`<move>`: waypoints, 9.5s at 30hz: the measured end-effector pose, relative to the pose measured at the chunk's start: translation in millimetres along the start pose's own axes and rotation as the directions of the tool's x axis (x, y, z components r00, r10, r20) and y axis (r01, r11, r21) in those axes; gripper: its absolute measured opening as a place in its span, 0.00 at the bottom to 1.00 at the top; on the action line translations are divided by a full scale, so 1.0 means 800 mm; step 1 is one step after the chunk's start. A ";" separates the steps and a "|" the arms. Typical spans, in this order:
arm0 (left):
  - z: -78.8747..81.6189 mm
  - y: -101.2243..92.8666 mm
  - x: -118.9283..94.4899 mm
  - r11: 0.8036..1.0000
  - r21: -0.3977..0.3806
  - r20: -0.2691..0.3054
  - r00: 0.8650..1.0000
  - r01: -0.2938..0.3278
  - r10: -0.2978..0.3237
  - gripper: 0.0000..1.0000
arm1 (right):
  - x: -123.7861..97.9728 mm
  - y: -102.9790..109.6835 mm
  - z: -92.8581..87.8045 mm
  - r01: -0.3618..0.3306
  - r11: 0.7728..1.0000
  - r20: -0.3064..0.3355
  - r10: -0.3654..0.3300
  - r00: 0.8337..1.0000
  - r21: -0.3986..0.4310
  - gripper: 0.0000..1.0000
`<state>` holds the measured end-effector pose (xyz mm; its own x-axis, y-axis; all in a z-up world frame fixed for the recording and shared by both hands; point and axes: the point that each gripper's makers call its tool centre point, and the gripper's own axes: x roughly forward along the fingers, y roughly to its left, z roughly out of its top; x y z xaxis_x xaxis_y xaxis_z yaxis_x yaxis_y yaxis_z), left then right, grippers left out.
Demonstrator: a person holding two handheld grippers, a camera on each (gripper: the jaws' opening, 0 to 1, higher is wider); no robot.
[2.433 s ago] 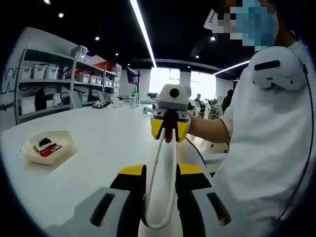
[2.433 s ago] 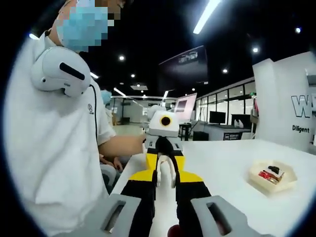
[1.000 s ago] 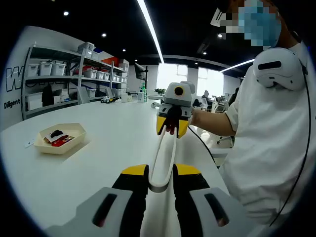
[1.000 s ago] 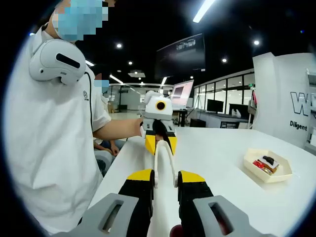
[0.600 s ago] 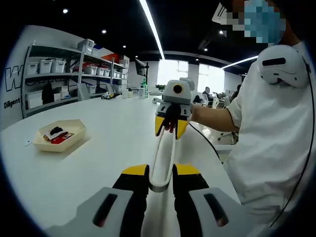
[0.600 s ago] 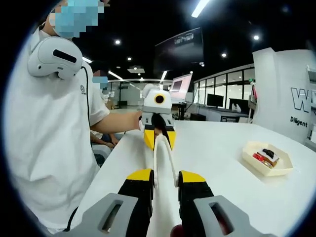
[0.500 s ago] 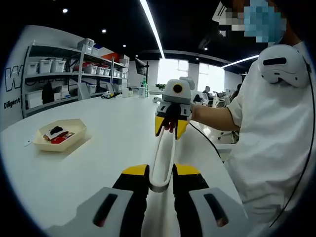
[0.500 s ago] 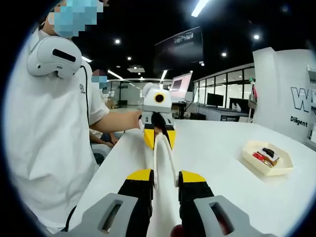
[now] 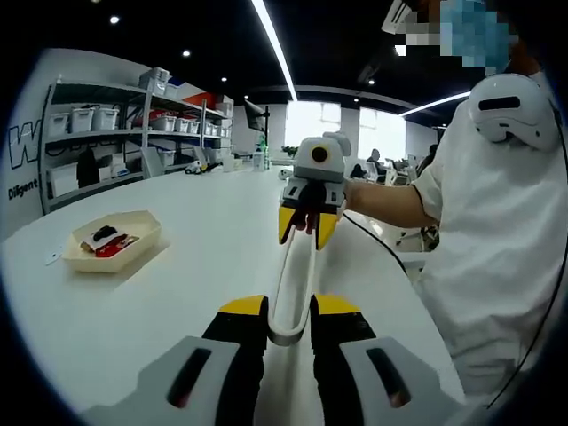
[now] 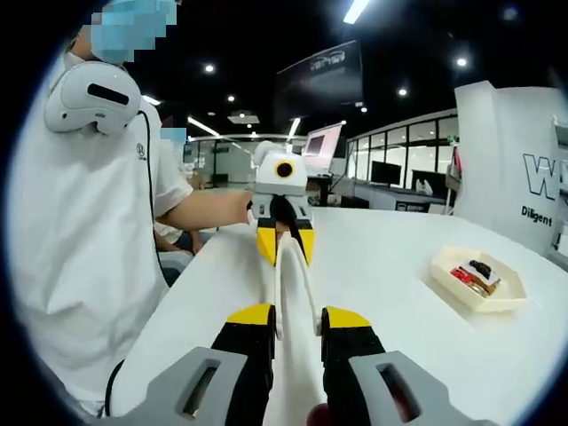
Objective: Place the target food into the container with the food tongs after gripping and lifting it, then release it inside without dropping or visibly crushing the food.
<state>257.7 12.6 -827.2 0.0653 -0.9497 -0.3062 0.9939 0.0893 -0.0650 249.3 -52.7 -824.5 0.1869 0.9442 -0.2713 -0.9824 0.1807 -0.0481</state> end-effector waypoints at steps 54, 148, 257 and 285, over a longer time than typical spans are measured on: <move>-0.028 0.060 0.032 0.999 0.019 -0.070 0.996 -0.046 0.048 0.18 | 0.001 -0.056 -0.044 0.027 1.000 -0.109 -0.027 0.994 -0.003 0.16; -0.036 0.065 0.039 0.997 0.008 -0.088 0.993 -0.074 0.075 0.29 | 0.004 -0.062 -0.061 0.030 0.998 -0.144 -0.023 0.989 0.048 0.38; -0.010 -0.013 -0.047 0.826 -0.236 0.039 0.844 -0.512 0.534 0.74 | -0.089 -0.001 -0.035 0.522 0.821 -0.156 -0.498 0.853 0.231 0.64; -0.001 -0.009 -0.072 0.729 -0.295 -0.085 0.776 -0.618 0.625 0.90 | -0.102 -0.002 -0.012 0.640 0.728 -0.249 -0.590 0.768 0.247 0.70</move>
<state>246.4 66.5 -809.7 0.6639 -0.6562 -0.3586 0.6576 0.7406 -0.1378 235.4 -133.1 -811.5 0.7226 0.5493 -0.4197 -0.5942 0.8038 0.0288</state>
